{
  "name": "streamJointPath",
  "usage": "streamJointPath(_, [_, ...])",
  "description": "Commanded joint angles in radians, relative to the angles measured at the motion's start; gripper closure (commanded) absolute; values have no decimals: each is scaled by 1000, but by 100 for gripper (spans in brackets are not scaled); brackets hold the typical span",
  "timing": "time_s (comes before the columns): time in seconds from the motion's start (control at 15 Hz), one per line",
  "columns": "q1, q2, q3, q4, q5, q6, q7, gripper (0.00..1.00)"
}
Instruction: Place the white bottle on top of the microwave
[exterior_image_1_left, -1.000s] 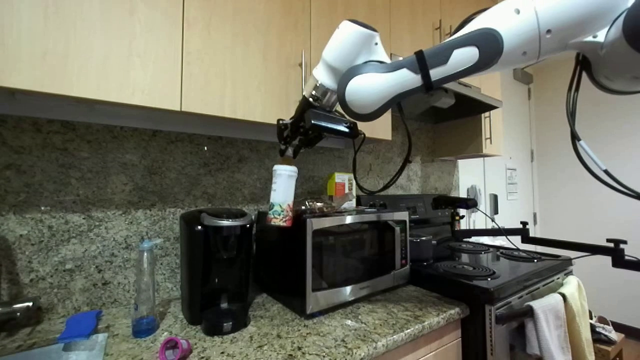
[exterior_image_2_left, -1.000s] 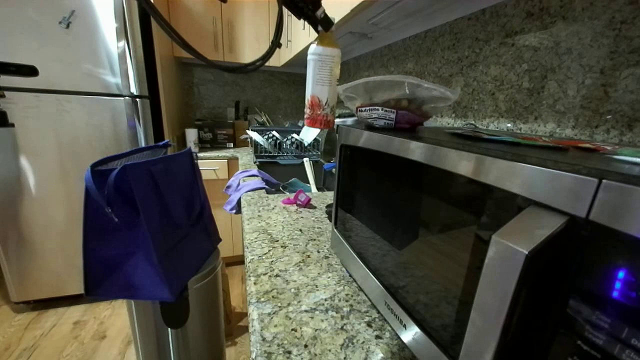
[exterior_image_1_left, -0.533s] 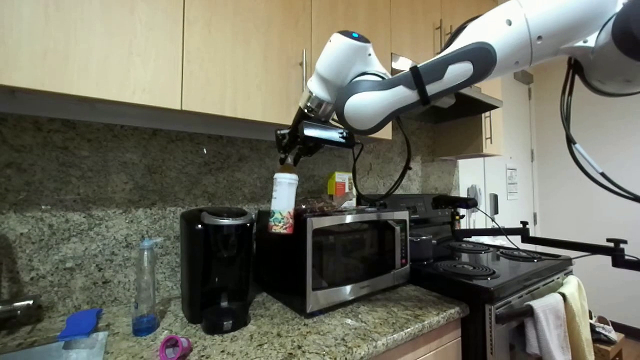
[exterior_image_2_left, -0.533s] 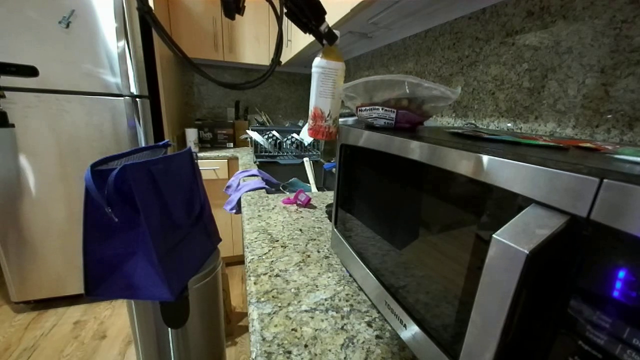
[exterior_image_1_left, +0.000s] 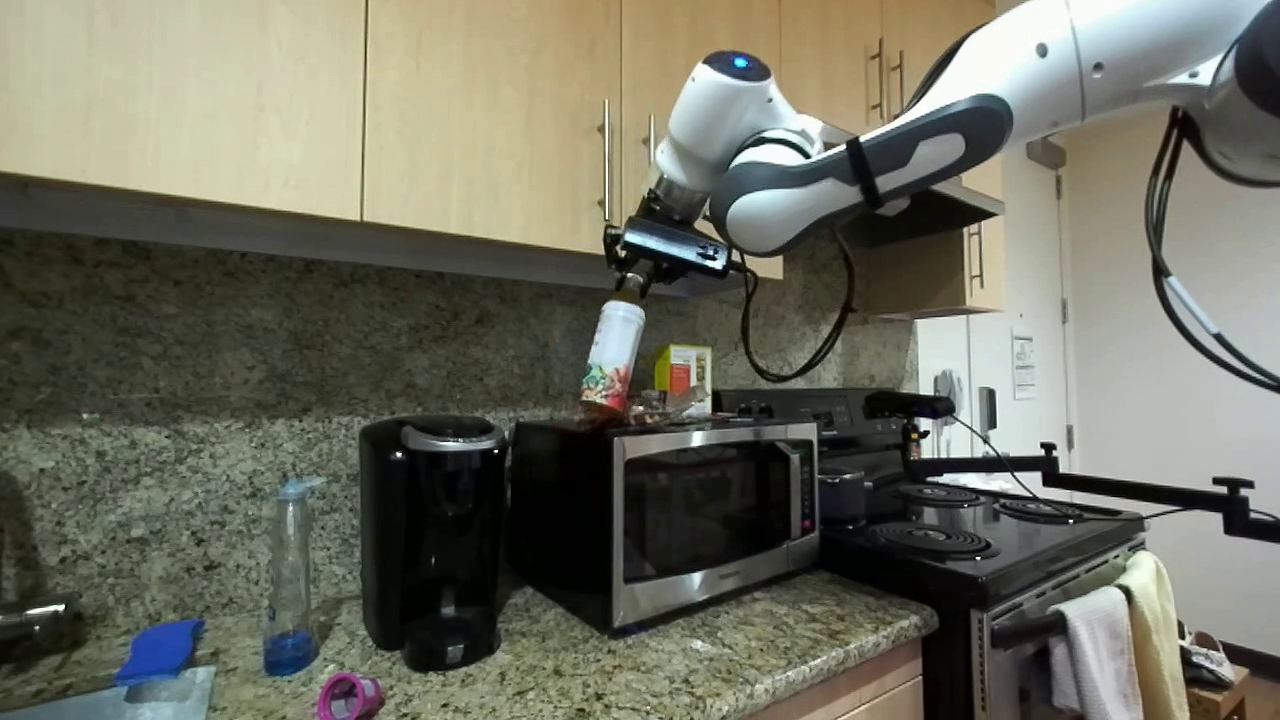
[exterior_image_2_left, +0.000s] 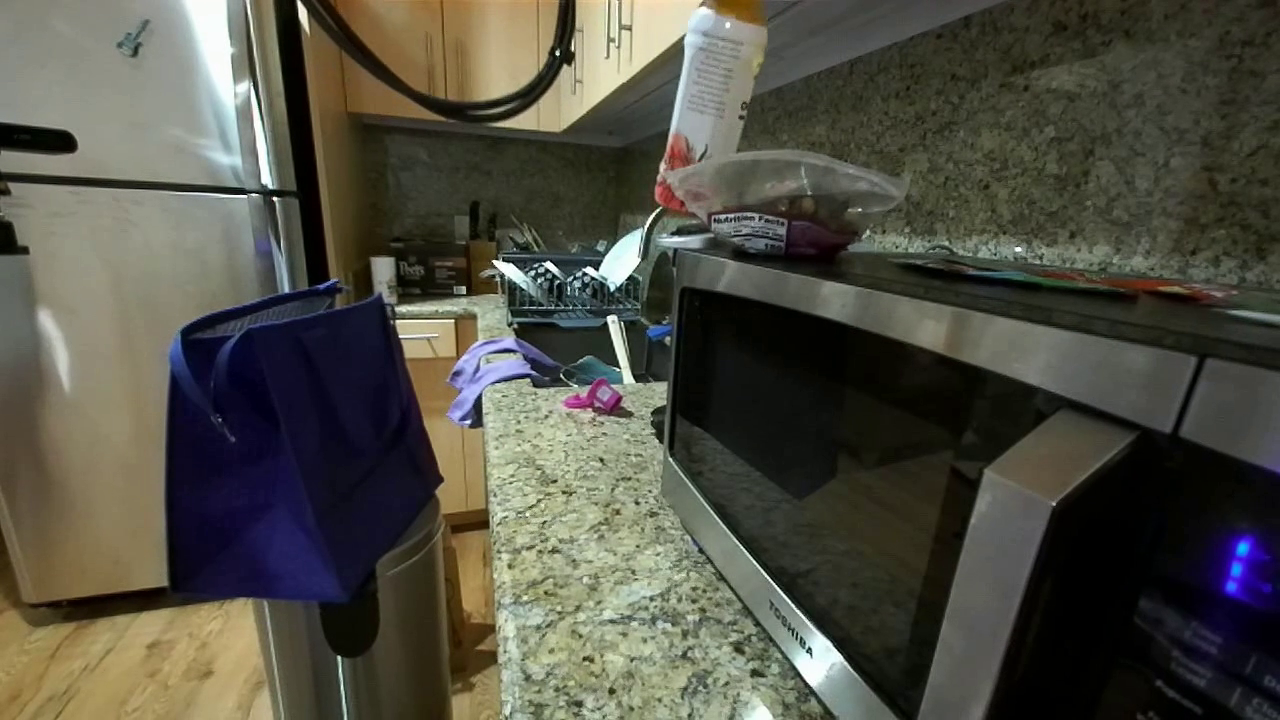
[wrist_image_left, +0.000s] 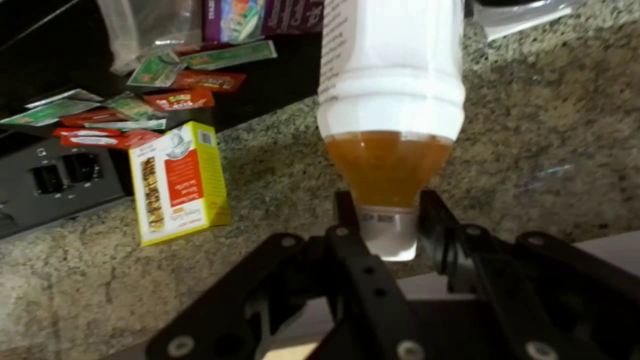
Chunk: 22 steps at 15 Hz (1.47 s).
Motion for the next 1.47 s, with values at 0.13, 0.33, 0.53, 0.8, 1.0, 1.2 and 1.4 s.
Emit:
streamJointPath(0.13, [-69, -66, 26, 27, -133, -84, 269, 89])
streamJointPath(0.33, [-97, -89, 33, 47, -193, -135, 389, 89])
streamJointPath(0.53, [-113, -87, 39, 70, -256, -195, 485, 89])
streamJointPath(0.8, [-104, -75, 27, 36, -198, -169, 408, 64])
streamJointPath(1.0, [-113, -38, 45, 59, -338, -213, 509, 89])
streamJointPath(1.2, [-113, -2, 35, 96, -513, -266, 612, 89])
streamJointPath(1.4, [-111, 38, 20, 135, -645, -340, 663, 89])
